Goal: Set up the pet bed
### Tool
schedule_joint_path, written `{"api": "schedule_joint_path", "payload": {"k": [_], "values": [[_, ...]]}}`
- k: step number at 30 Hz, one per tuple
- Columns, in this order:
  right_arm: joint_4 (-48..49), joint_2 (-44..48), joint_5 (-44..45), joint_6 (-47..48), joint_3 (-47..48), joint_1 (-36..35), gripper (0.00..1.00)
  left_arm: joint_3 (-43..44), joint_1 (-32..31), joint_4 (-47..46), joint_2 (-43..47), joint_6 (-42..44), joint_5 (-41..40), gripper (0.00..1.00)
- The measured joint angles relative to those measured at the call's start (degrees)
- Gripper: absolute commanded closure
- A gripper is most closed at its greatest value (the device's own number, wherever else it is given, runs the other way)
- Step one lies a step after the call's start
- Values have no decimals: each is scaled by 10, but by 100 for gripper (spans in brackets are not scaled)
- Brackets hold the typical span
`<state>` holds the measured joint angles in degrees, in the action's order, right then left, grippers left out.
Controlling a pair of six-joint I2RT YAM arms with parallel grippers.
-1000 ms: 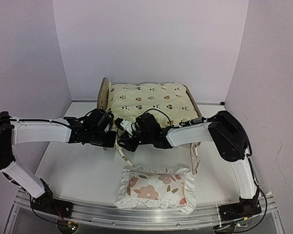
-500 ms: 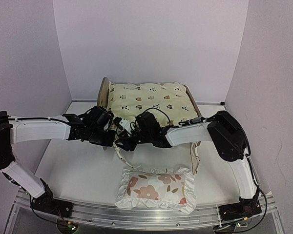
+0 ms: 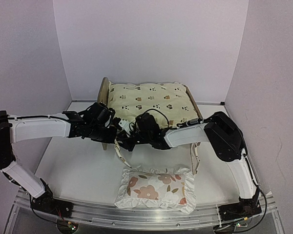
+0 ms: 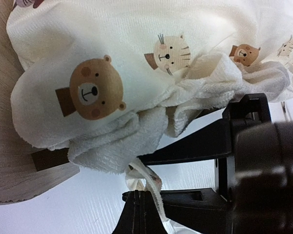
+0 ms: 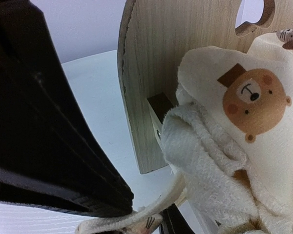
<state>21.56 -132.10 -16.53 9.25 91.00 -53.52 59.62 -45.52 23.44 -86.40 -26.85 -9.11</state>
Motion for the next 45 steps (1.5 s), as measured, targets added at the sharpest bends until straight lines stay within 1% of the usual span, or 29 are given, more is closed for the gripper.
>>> {"api": "schedule_joint_path", "payload": {"k": [3, 6, 8, 10, 11, 14, 17, 20, 24, 27, 33, 37, 41, 45], "values": [[5, -2, -3, -1, 0, 0, 92, 1, 1, -1, -2, 0, 0, 100], [8, -3, -2, -4, 0, 0, 100, 1, 2, -2, -3, 0, 0, 100], [11, -4, 0, -6, 0, 0, 100, 1, 2, -4, -3, -1, 0, 100], [15, -5, 3, -4, 0, -1, 100, 1, 2, -5, -3, -1, 0, 97], [16, -6, 5, -5, 0, -1, 100, 1, 2, -4, -3, -1, -1, 91], [17, -7, 18, -4, 0, -3, 100, 1, 2, -3, -3, -3, -7, 63], [15, -7, 34, -5, 0, -3, 100, 0, 3, 6, -3, -6, -21, 40], [14, -7, 46, -7, 0, -4, 100, -1, 9, 20, -1, -11, -31, 30], [14, -7, 61, -9, 0, -6, 100, -6, 10, 29, 12, -19, -32, 27], [15, -7, 72, -10, 0, -8, 100, -13, 3, 36, 24, -26, -35, 27], [10, -7, 100, -29, 0, -10, 100, -50, -34, 38, 50, -46, -30, 36], [-4, -7, 130, -51, 1, -14, 100, -79, -58, 24, 51, -58, -5, 37], [-20, -6, 156, -67, 7, -18, 100, -106, -59, -8, 51, -67, 16, 41], [-30, -7, 168, -87, 13, -19, 100, -121, -59, -54, 37, -85, 21, 43]]}}
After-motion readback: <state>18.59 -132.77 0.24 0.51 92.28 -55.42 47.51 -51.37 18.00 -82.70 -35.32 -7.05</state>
